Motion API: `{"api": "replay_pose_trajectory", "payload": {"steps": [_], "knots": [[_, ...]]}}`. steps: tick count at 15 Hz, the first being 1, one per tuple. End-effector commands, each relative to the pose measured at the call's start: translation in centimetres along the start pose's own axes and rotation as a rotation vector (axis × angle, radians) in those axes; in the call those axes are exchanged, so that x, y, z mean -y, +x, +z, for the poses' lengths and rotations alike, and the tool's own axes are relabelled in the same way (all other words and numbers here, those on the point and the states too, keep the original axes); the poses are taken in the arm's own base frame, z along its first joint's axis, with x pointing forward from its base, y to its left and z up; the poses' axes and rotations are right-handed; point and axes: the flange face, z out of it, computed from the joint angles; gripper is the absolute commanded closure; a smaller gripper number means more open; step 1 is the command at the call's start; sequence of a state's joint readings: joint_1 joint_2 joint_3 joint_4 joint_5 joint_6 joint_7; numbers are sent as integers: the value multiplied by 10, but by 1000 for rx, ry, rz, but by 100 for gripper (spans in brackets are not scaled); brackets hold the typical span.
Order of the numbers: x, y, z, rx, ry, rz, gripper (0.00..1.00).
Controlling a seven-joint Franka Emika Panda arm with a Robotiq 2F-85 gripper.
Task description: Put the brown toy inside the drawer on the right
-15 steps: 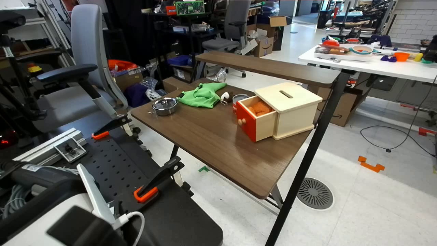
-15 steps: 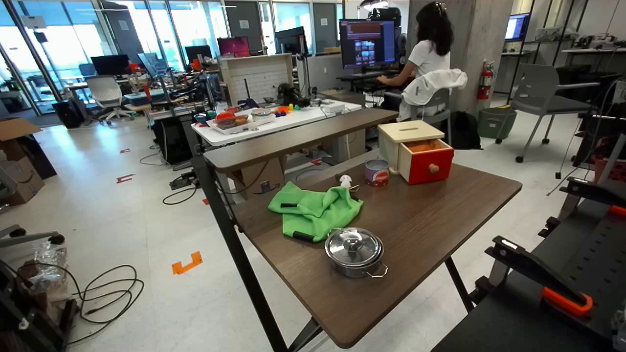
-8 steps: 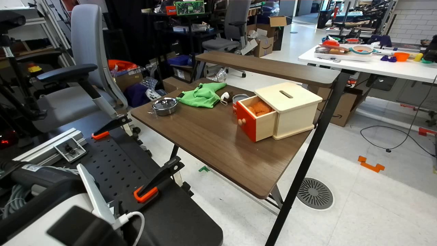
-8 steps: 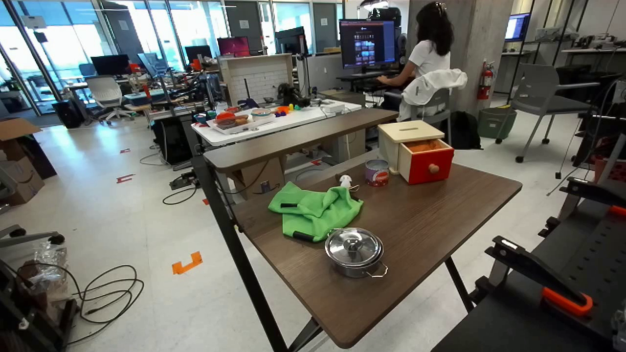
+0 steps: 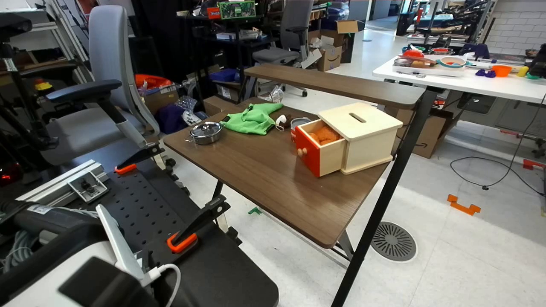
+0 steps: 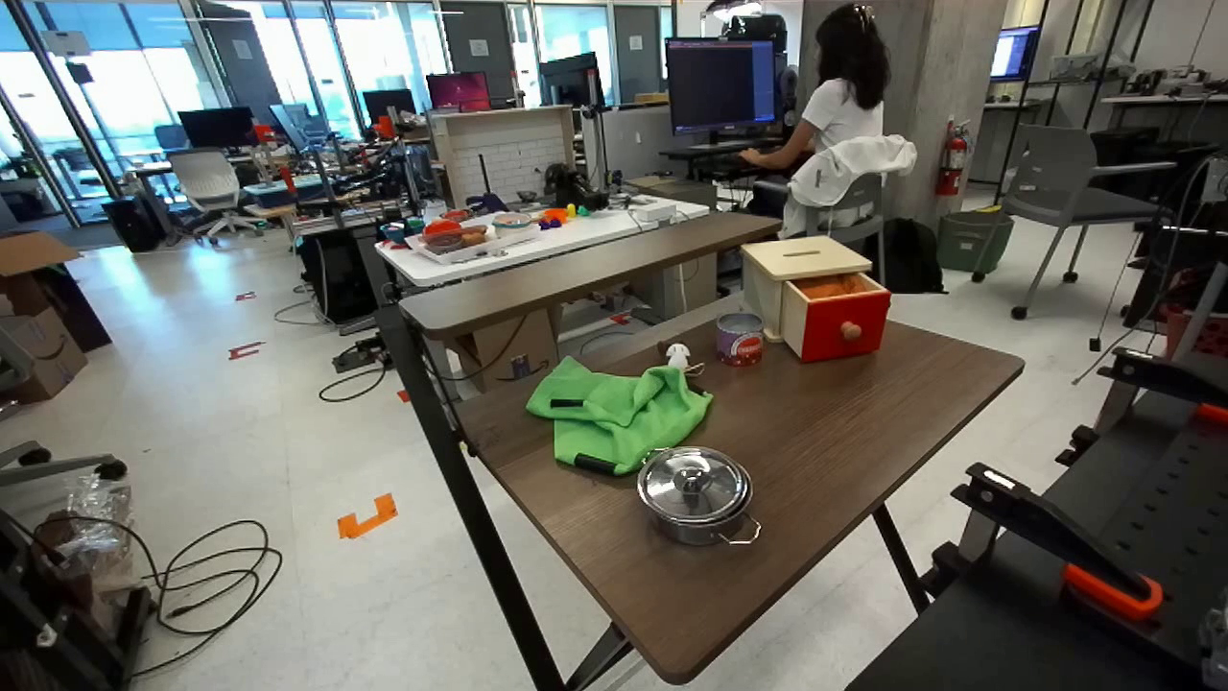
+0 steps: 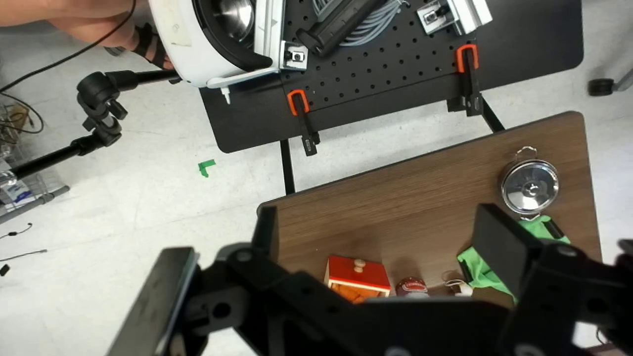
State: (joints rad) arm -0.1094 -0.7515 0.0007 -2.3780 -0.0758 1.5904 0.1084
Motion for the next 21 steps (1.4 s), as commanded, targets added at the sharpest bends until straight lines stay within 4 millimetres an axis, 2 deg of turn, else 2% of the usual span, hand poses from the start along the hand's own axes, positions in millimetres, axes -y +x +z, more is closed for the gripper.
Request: {"api": "replay_pose_trajectory", "payload": {"steps": [1,4,9,13,21], "knots": [[13,18,16,-38,64,85,0],[32,42,43,-68,67,110,0],[79,92,94,-61,95,109,0],[123,131,136,-39,108,120,0],[211,203,202,-39,151,136,0]]}}
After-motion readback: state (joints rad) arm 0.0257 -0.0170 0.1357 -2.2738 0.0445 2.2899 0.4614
